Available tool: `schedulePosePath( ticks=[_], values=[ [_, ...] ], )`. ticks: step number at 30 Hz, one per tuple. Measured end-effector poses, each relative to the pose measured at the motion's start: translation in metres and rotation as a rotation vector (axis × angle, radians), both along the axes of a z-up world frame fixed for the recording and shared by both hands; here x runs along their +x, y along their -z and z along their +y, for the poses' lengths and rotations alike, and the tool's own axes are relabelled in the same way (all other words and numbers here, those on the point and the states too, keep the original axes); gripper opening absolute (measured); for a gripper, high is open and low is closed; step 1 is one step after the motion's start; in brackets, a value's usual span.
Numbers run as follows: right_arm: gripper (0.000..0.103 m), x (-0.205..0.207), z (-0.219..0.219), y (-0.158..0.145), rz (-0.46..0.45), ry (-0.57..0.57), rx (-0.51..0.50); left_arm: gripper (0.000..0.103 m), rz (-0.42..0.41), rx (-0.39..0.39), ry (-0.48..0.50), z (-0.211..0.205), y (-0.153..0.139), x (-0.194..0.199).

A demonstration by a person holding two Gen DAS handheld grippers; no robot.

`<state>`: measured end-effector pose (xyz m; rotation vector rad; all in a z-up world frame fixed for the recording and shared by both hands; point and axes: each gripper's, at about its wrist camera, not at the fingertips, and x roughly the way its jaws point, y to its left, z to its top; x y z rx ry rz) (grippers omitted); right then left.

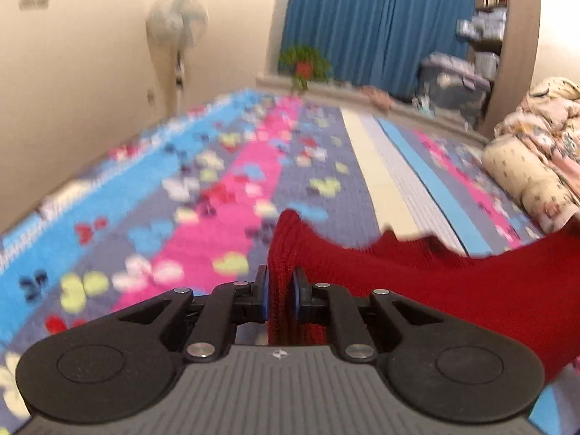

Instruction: Fold small clothes

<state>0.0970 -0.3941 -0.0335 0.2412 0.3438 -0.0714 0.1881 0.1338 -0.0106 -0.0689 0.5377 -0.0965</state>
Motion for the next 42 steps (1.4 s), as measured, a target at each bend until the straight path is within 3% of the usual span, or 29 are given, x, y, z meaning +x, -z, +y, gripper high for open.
schedulePosePath(
  ticks=[3,5,8,10,12,13,15,17,19,20,22,23,24,26,28,31,33,35,36,37,38,39,42],
  values=[
    [0.01,-0.006,0.014,-0.013,-0.187,0.036,-0.087,0.013,-0.1,0.001,-0.072,0.002,-0.007,0.004],
    [0.01,0.004,0.017,-0.01,-0.21,0.056,-0.105,0.014,-0.063,0.002,-0.09,0.002,0.0,0.013],
    [0.01,0.044,0.015,0.018,-0.051,0.039,-0.09,0.014,0.102,0.05,-0.092,-0.005,0.029,0.039],
    [0.01,0.077,0.016,0.052,0.162,0.013,-0.108,0.014,0.201,0.097,-0.093,-0.01,0.049,0.051],
    [0.01,0.096,0.013,0.082,0.32,-0.001,-0.094,0.014,0.234,0.106,-0.106,-0.011,0.057,0.053],
    [0.01,0.099,0.011,0.086,0.332,0.006,-0.076,0.014,0.215,0.107,-0.108,-0.011,0.055,0.05],
    [0.01,0.097,0.009,0.071,0.254,0.015,-0.056,0.014,0.124,0.086,-0.108,-0.009,0.043,0.043],
    [0.01,0.084,0.014,0.043,0.082,0.0,-0.071,0.014,0.041,0.086,-0.11,-0.012,0.031,0.036],
    [0.01,0.076,0.019,0.032,-0.02,0.007,-0.12,0.014,0.044,0.152,-0.141,-0.017,0.033,0.037],
    [0.011,0.078,0.019,0.034,-0.014,0.016,-0.12,0.014,0.079,0.159,-0.147,-0.016,0.039,0.04],
    [0.017,0.091,0.01,0.053,0.129,0.014,-0.089,0.02,0.191,0.112,-0.129,-0.009,0.051,0.047],
    [0.019,0.101,0.004,0.068,0.25,0.024,-0.071,0.021,0.219,0.099,-0.132,-0.005,0.054,0.049],
    [0.018,0.104,0.0,0.079,0.329,0.049,-0.064,0.021,0.204,0.109,-0.149,-0.001,0.051,0.046],
    [0.019,0.1,-0.017,0.081,0.365,0.142,-0.051,0.032,0.127,0.136,-0.162,0.004,0.037,0.035],
    [0.019,0.092,-0.03,0.065,0.297,0.181,-0.002,0.032,0.076,0.087,-0.114,0.011,0.026,0.023],
    [0.022,0.074,-0.037,0.04,0.196,0.087,0.058,0.032,0.083,0.04,0.057,0.009,0.023,0.01],
    [0.024,0.072,-0.035,0.042,0.241,-0.106,0.146,0.032,0.125,0.065,0.178,0.0,0.032,0.001],
    [0.026,0.082,-0.027,0.063,0.399,-0.264,0.159,0.035,0.226,0.114,0.305,-0.009,0.051,-0.003],
    [0.033,0.084,-0.017,0.077,0.487,-0.275,0.079,0.036,0.299,0.179,0.338,-0.015,0.067,-0.006],
    [0.04,0.082,-0.011,0.087,0.515,-0.269,0.012,0.04,0.324,0.25,0.35,-0.02,0.076,-0.011],
    [0.048,0.081,-0.01,0.087,0.506,-0.247,0.0,0.039,0.284,0.297,0.363,-0.023,0.076,-0.021],
    [0.045,0.081,-0.014,0.082,0.5,-0.229,0.033,0.039,0.256,0.298,0.367,-0.024,0.07,-0.028],
    [0.037,0.065,-0.023,0.063,0.433,-0.17,0.09,0.038,0.232,0.168,0.404,-0.014,0.056,-0.043]
  ],
)
